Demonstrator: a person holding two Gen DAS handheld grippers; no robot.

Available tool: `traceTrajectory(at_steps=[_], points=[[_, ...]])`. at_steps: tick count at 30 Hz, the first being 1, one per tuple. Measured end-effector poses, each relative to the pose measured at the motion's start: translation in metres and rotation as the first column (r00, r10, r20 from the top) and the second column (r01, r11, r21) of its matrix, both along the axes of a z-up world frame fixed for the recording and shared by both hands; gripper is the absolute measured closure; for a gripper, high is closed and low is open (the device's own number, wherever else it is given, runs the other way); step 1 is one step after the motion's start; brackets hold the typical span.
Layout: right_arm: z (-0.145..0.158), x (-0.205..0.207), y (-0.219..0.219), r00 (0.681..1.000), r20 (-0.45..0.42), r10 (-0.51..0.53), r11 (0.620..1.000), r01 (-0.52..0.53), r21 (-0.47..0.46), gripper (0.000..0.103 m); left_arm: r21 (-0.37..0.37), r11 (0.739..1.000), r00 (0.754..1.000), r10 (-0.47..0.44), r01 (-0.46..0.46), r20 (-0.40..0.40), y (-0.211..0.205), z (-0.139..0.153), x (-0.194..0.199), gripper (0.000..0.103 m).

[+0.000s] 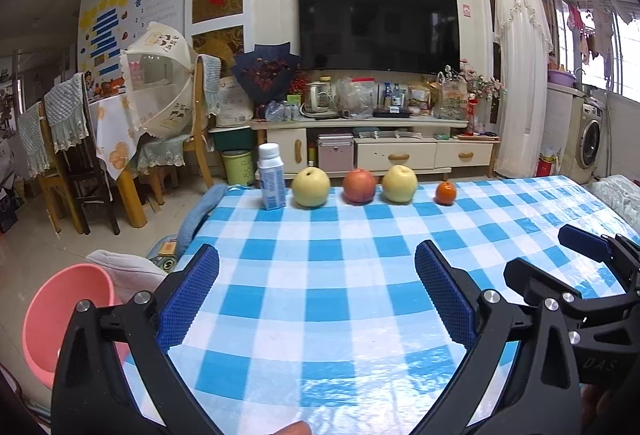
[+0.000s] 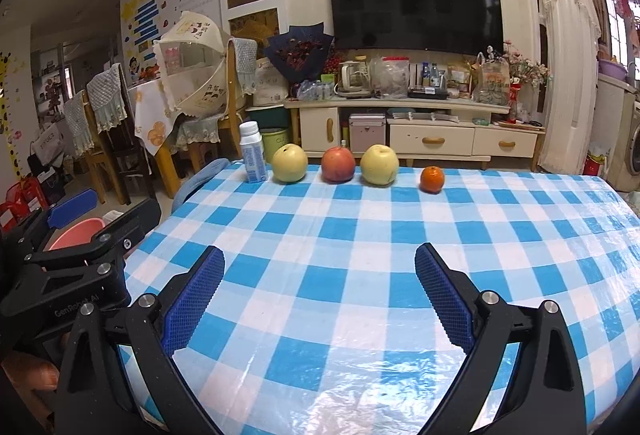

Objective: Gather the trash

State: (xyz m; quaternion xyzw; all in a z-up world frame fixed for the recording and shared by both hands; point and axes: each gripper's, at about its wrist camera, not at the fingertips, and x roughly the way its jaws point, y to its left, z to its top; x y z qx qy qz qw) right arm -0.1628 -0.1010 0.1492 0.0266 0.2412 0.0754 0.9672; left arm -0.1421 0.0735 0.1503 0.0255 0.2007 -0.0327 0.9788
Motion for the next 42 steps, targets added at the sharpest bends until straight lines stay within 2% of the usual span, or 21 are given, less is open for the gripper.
traceTrajectory(at_steps=[7,21,29,42], points=[[0.003,-0.003,-0.025,0.999,0.020,-0.039,0.999,0.039,0.003,0.008,0.047,0.999,1.000,-0.016,0.016,-0.002,-0.028,0.000,-0.003,0.004],[0.003,-0.004,-0.069,0.992,0.060,-0.111,0.994,0.112,-0.016,0.008,0.007,1.000,0.999,-0.029,0.029,-0.031,-0.057,0.007,-0.003,0.004],[0.001,-0.001,-0.074,0.991,0.071,-0.112,0.993,0.114,-0.033,0.008,-0.022,0.999,0.999,-0.032,0.032,-0.032,-0.061,0.015,-0.002,0.004],[-0.004,0.010,-0.080,0.991,0.077,-0.114,0.991,0.119,-0.059,0.008,-0.008,0.999,0.998,-0.045,0.045,-0.050,-0.071,0.012,0.006,0.004]])
